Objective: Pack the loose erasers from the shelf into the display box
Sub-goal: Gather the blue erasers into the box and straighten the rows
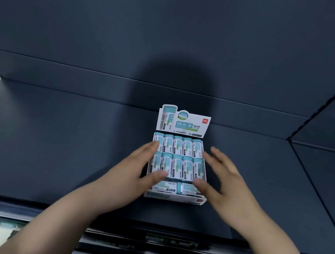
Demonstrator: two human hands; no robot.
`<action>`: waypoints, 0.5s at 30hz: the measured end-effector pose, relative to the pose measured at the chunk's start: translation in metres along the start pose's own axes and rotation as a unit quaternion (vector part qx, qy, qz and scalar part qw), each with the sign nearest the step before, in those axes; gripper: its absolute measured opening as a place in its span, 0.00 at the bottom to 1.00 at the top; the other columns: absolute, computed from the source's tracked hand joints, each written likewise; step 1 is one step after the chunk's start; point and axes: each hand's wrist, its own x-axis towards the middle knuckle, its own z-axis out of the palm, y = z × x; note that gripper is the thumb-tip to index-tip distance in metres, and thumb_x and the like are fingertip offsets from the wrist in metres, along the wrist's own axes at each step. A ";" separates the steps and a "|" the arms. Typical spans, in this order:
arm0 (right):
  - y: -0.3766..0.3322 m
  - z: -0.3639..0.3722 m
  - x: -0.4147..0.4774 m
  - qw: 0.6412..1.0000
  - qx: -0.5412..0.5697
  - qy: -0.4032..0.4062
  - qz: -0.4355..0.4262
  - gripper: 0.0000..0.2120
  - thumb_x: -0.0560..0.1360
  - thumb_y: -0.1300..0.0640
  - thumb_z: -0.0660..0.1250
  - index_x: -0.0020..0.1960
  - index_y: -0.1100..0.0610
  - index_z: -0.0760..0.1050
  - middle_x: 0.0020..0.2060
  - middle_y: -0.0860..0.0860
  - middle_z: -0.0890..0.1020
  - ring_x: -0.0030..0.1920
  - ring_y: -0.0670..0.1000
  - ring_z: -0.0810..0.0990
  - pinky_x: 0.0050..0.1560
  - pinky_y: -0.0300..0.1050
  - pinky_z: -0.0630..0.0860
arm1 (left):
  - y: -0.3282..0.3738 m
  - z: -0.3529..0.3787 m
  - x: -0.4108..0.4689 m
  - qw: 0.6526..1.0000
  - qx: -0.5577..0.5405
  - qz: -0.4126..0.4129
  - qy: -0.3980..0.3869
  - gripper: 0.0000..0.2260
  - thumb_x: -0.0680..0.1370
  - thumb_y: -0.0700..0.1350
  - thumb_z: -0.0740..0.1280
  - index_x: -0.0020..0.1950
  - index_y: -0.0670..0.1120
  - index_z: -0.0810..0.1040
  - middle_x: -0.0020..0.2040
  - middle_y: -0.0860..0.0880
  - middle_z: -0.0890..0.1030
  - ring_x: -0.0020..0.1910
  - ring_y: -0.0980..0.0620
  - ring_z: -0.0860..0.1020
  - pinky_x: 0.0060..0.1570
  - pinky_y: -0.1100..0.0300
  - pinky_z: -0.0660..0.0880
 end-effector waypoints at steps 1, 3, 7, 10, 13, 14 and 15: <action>-0.003 0.004 0.004 1.000 0.004 -0.019 0.005 0.32 0.74 0.44 0.62 0.74 0.46 0.54 0.72 0.36 0.49 0.72 0.36 0.47 0.68 0.30 0.47 | 0.001 0.004 0.005 1.000 -0.012 -0.002 0.009 0.31 0.77 0.55 0.59 0.76 0.52 0.50 0.75 0.60 0.52 0.72 0.66 0.50 0.70 0.68 0.49; -0.007 0.015 0.013 0.999 -0.014 -0.048 0.009 0.32 0.77 0.43 0.55 0.75 0.49 0.44 0.72 0.37 0.41 0.72 0.38 0.38 0.70 0.35 0.41 | 0.004 0.013 0.017 1.000 -0.002 -0.007 0.018 0.27 0.80 0.51 0.55 0.76 0.49 0.46 0.76 0.57 0.47 0.72 0.66 0.44 0.70 0.68 0.44; -0.008 0.035 0.027 0.997 -0.051 -0.055 0.024 0.29 0.80 0.46 0.48 0.75 0.55 0.42 0.75 0.46 0.39 0.69 0.38 0.34 0.68 0.34 0.36 | -0.001 0.028 0.031 0.992 0.122 0.002 0.002 0.25 0.82 0.49 0.50 0.76 0.43 0.45 0.77 0.50 0.44 0.73 0.59 0.40 0.67 0.70 0.37; -0.005 0.041 0.021 0.996 -0.056 -0.054 0.032 0.29 0.80 0.47 0.49 0.75 0.56 0.41 0.75 0.47 0.39 0.69 0.38 0.34 0.68 0.34 0.36 | -0.005 0.030 0.025 0.983 0.185 0.018 -0.008 0.24 0.82 0.49 0.48 0.75 0.43 0.45 0.77 0.49 0.44 0.74 0.57 0.39 0.68 0.69 0.35; -0.005 0.044 0.013 0.996 -0.060 -0.050 0.035 0.29 0.80 0.48 0.49 0.75 0.57 0.41 0.75 0.46 0.39 0.69 0.38 0.33 0.69 0.34 0.36 | -0.006 0.029 0.020 0.980 0.197 0.035 -0.021 0.24 0.82 0.49 0.47 0.75 0.43 0.44 0.77 0.50 0.42 0.74 0.58 0.38 0.67 0.69 0.34; -0.004 0.044 0.012 0.997 -0.050 -0.050 0.034 0.29 0.80 0.48 0.49 0.75 0.56 0.41 0.75 0.45 0.39 0.69 0.38 0.34 0.69 0.34 0.37 | -0.007 0.029 0.020 0.981 0.187 0.036 -0.028 0.24 0.82 0.49 0.48 0.76 0.44 0.44 0.77 0.50 0.42 0.73 0.59 0.37 0.67 0.69 0.34; -0.003 0.043 0.011 0.998 -0.027 -0.047 0.035 0.29 0.80 0.48 0.50 0.75 0.55 0.42 0.75 0.44 0.40 0.70 0.37 0.35 0.68 0.33 0.37 | -0.008 0.027 0.021 0.986 0.162 0.031 -0.038 0.25 0.82 0.50 0.48 0.76 0.44 0.43 0.77 0.51 0.41 0.72 0.60 0.37 0.67 0.69 0.35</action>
